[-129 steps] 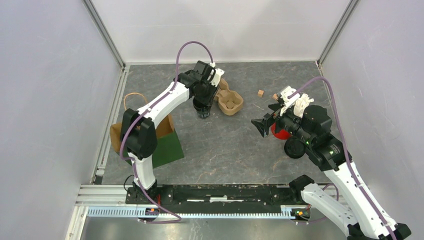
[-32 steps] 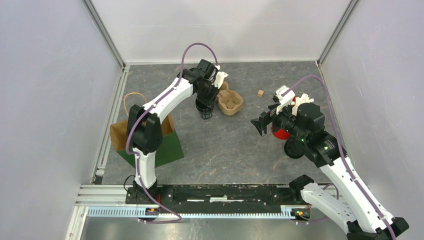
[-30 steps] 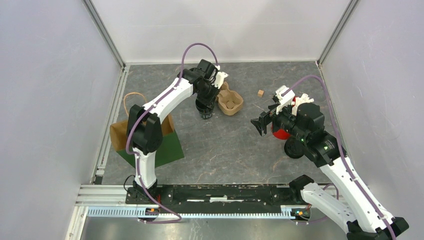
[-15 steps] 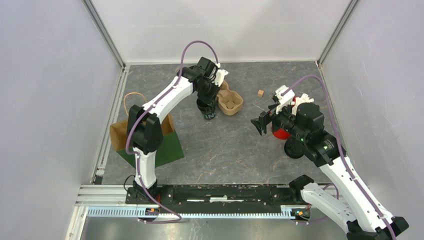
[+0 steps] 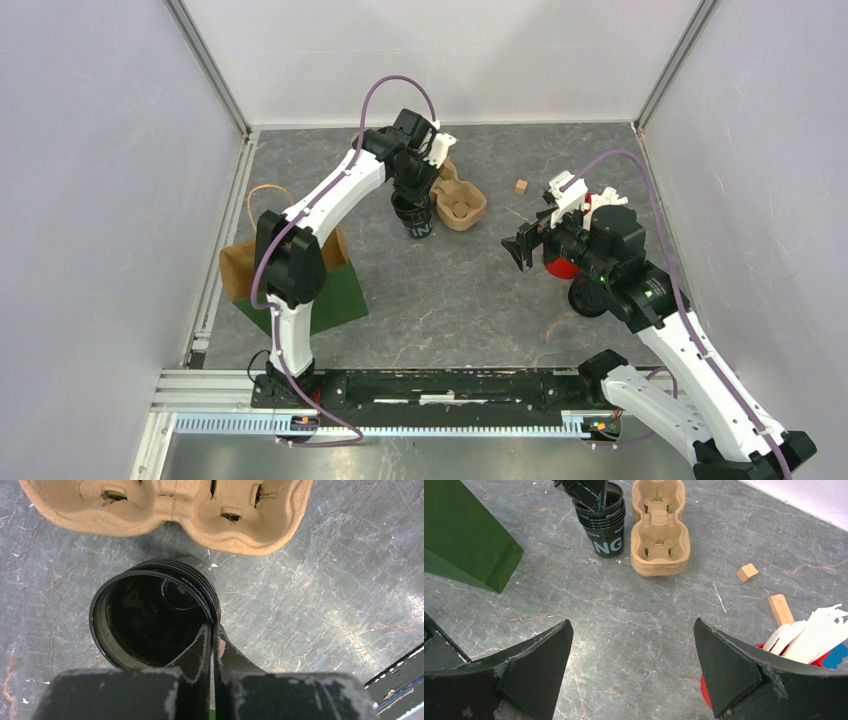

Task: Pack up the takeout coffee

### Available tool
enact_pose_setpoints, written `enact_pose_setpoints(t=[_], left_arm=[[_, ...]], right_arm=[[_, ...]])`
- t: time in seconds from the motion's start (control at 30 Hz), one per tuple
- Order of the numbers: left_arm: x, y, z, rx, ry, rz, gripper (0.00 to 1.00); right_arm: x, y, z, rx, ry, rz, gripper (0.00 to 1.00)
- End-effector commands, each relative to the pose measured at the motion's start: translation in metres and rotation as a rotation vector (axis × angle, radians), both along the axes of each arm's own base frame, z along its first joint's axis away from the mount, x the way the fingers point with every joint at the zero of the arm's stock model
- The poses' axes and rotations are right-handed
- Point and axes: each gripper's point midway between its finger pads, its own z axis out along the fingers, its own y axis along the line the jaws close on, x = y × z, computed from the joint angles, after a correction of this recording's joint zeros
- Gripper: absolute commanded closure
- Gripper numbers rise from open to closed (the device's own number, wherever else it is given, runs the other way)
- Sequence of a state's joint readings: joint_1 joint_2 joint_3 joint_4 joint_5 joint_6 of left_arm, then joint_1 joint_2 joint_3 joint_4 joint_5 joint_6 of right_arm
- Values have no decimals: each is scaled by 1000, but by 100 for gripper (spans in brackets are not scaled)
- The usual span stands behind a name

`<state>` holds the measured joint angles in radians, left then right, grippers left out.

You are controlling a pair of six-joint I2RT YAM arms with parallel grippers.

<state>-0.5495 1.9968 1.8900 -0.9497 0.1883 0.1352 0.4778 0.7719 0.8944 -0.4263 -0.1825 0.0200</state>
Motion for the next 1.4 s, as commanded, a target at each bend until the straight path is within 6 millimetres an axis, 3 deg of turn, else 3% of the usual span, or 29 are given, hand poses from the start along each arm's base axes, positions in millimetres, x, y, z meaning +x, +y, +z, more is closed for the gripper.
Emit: enact_pose_setpoints(t=[0.0,0.33,0.67,0.87,1.07,1.37], left_arm=[[7,1,27,2,-81,7,98],[-6,-9,57,58,-162,-30,98],[-11,-9,111,56,-297,6,98],[-32,-15,137,57,-331,-12,98],[-71,-16,133,116,-291,-27,98],[-140,-36,90,154,-223,-57,98]], right_arm=[[3,2,2,-1,-22,7,2],[4,4,3,3,-21,9,2],[2,1,12,14,-33,-3,2],[-1,-3,24,37,-46,-24,2],[-8,-14,24,35,-16,-75,2],[-22,-41,13,20,28,-191,2]])
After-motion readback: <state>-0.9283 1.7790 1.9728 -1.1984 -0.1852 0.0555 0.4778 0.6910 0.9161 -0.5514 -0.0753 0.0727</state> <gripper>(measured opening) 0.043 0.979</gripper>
